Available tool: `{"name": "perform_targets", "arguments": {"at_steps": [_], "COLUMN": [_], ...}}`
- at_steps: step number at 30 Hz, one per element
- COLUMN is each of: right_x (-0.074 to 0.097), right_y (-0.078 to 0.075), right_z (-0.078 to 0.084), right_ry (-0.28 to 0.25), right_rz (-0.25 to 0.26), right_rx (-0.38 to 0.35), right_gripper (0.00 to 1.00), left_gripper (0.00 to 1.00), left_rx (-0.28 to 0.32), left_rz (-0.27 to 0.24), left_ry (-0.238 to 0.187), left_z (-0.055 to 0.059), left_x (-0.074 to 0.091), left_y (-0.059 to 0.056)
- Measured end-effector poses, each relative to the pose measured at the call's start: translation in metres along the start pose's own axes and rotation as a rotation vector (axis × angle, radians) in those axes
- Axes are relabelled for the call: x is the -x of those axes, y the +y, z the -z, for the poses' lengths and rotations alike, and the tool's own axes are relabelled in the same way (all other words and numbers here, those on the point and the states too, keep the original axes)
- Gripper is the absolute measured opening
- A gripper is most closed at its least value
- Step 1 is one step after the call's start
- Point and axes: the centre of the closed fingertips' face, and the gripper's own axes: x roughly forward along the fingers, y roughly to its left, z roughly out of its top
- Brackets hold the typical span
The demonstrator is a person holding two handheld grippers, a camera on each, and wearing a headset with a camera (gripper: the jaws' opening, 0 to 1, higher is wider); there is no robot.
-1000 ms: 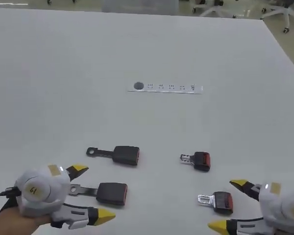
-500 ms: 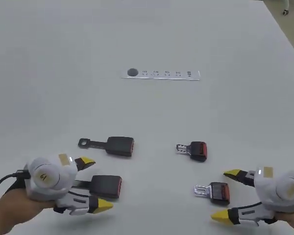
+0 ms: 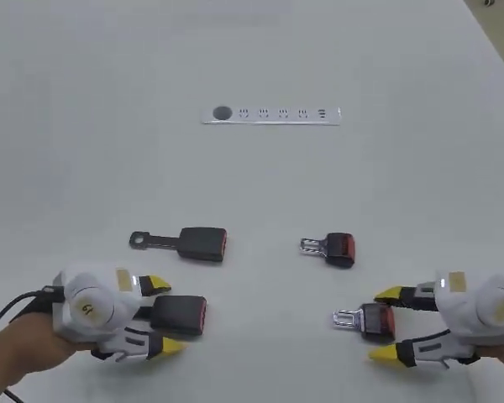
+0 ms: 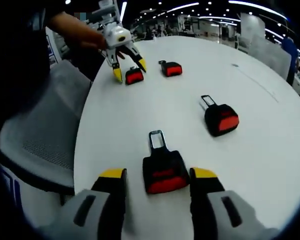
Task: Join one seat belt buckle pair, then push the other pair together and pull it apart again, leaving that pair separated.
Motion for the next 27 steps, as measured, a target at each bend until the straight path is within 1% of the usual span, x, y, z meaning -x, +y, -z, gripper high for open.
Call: {"name": "perform_targets", "arguments": {"at_steps": [1, 2, 4, 6, 7, 8, 10, 12, 13, 16, 20, 21, 23, 27], "right_x": [0.000, 0.000, 0.000, -0.001, -0.001, -0.001, 0.000, 0.000, 0.000, 0.000, 0.001, 0.001, 0.002, 0.003], "right_y": [0.001, 0.000, -0.001, -0.001, -0.002, -0.002, -0.005, -0.010, -0.010, -0.011, -0.013, -0.013, -0.013, -0.012], "right_z": [0.001, 0.001, 0.001, 0.001, 0.002, 0.002, 0.002, 0.003, 0.002, 0.003, 0.002, 0.002, 0.002, 0.001], "right_ry": [0.009, 0.006, 0.005, -0.001, 0.004, 0.001, -0.011, -0.005, -0.012, -0.033, -0.060, -0.062, -0.066, -0.080], "right_rz": [-0.003, -0.003, -0.006, -0.004, 0.001, 0.000, 0.003, 0.019, 0.012, 0.010, 0.014, 0.014, 0.015, 0.015], "right_rx": [0.000, 0.004, 0.000, 0.015, 0.045, 0.042, 0.029, 0.047, 0.038, 0.044, 0.031, 0.031, 0.031, 0.026], "right_gripper": [0.52, 0.52, 0.50, 0.48, 0.47, 0.46, 0.44, 0.37, 0.37, 0.37, 0.36, 0.36, 0.36, 0.36], "left_gripper": [0.53, 0.51, 0.45, 0.41, 0.41, 0.40, 0.39, 0.38, 0.38, 0.37, 0.36, 0.36, 0.36, 0.36], "left_rx": [0.019, 0.019, -0.011, -0.032, -0.058, -0.052, -0.073, -0.096, -0.111, -0.125, -0.152, -0.167, -0.178, -0.190], "left_rz": [0.004, 0.003, 0.001, 0.024, 0.030, 0.034, 0.047, 0.057, 0.064, 0.071, 0.087, 0.095, 0.104, 0.116], "left_ry": [0.009, 0.008, 0.010, 0.022, 0.017, 0.024, 0.029, 0.036, 0.041, 0.053, 0.083, 0.098, 0.112, 0.131], "left_z": [0.001, 0.002, 0.001, 0.002, 0.001, 0.003, 0.004, 0.004, 0.004, 0.003, 0.001, 0.001, 0.001, 0.001], "left_x": [0.001, 0.000, 0.000, 0.001, 0.001, 0.002, 0.002, 0.002, 0.002, 0.001, 0.000, 0.000, -0.001, -0.001], "left_y": [-0.001, 0.001, 0.003, 0.000, 0.000, 0.000, 0.000, 0.000, 0.000, 0.002, 0.002, 0.003, 0.003, 0.004]}}
